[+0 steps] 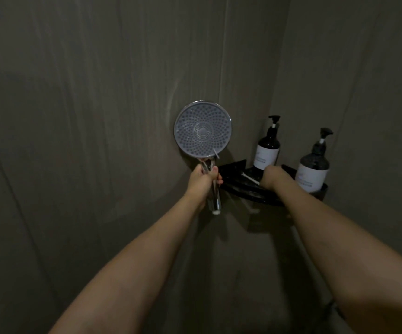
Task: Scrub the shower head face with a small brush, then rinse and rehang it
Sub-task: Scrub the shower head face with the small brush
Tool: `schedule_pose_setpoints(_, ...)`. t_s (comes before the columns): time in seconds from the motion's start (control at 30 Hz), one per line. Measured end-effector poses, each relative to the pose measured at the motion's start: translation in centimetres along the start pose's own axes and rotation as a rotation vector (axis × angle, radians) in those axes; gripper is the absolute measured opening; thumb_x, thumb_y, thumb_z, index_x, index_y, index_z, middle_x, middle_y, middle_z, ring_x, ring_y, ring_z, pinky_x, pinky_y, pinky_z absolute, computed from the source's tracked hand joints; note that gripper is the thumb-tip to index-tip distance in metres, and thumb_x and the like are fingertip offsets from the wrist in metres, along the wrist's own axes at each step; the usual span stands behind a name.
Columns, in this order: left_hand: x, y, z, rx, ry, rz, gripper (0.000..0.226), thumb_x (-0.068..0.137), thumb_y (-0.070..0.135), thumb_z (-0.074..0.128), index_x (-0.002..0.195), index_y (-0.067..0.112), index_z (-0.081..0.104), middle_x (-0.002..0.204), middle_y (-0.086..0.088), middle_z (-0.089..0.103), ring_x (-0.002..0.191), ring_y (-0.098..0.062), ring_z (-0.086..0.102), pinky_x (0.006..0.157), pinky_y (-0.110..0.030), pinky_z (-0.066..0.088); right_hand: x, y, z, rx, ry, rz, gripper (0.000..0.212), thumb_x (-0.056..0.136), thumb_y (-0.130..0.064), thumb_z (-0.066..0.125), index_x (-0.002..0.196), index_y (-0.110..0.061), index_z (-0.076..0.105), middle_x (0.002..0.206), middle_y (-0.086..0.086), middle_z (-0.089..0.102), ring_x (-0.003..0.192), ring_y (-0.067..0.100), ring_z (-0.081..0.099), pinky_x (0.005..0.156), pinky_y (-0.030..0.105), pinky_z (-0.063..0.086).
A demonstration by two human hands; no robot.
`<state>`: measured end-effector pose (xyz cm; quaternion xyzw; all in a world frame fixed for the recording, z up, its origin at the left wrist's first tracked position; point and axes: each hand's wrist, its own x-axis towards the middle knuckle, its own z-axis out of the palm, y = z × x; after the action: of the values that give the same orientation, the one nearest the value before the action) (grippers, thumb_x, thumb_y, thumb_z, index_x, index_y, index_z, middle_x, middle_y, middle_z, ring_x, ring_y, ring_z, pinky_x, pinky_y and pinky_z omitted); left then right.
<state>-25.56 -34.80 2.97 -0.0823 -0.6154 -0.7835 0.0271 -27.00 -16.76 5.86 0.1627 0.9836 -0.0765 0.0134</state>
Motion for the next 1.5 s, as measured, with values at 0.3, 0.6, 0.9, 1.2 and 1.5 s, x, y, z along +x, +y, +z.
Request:
schedule_pose_setpoints(0.3, -1.4, -0.9, 0.3, -0.064, -0.081, -0.088, 0.010, 0.093, 0.010, 0.053, 0.085, 0.016, 0.052, 0.069, -0.007, 0.053, 0.060, -0.015, 0.056, 0.058, -0.028, 0.054, -3.1, 1.7, 0.0, 0.177, 0.405, -0.195, 0.027, 0.088, 0.002, 0.045, 0.114, -0.001, 0.044, 0.105, 0.025, 0.058, 0.091, 0.036, 0.058, 0.065, 0.035, 0.041)
schedule_pose_setpoints(0.6, -7.8, -2.1, 2.6, 0.069, -0.030, -0.102, 0.012, 0.090, 0.011, 0.058, 0.082, 0.019, 0.053, 0.065, -0.006, 0.052, 0.054, -0.015, 0.051, 0.046, -0.024, 0.047, -9.5, 5.3, 0.2, 0.610, 0.516, -0.223, 0.014, 0.093, 0.003, 0.043, 0.090, 0.000, 0.057, 0.084, 0.009, 0.049, 0.080, 0.018, 0.046, 0.057, 0.020, 0.028)
schedule_pose_setpoints(0.9, -17.0, -5.2, 5.5, 0.456, 0.071, -0.133, 0.028, 0.075, 0.011, 0.074, 0.061, 0.016, 0.050, 0.061, -0.009, 0.055, 0.052, -0.018, 0.053, 0.053, -0.025, 0.043, -18.0, 9.8, 2.4, 0.818, 0.460, -0.361, 0.019, 0.096, -0.015, 0.048, 0.086, -0.003, 0.059, 0.072, 0.008, 0.055, 0.068, 0.020, 0.051, 0.062, 0.028, 0.037)
schedule_pose_setpoints(1.2, -23.0, -7.8, 7.9, 0.643, 0.073, -0.260, 0.011, 0.071, 0.015, 0.067, 0.075, 0.005, 0.065, 0.085, -0.020, 0.069, 0.084, -0.032, 0.068, 0.064, -0.027, 0.044, -25.1, 11.7, 4.2, 0.191, 0.251, -0.395, 0.036, 0.100, -0.029, 0.032, 0.083, -0.012, 0.059, 0.082, 0.012, 0.059, 0.078, 0.028, 0.061, 0.068, 0.035, 0.048)
schedule_pose_setpoints(1.5, -24.6, -7.1, 7.5, 0.678, 0.049, -0.223, 0.003, 0.072, 0.014, 0.064, 0.071, 0.013, 0.060, 0.074, -0.008, 0.061, 0.068, -0.023, 0.060, 0.061, -0.023, 0.043, -23.4, 15.1, 1.1, 0.556, 0.406, -0.054, 0.041, 0.101, -0.024, 0.034, 0.100, 0.006, 0.063, 0.091, 0.019, 0.064, 0.072, 0.029, 0.058, 0.059, 0.028, 0.038)
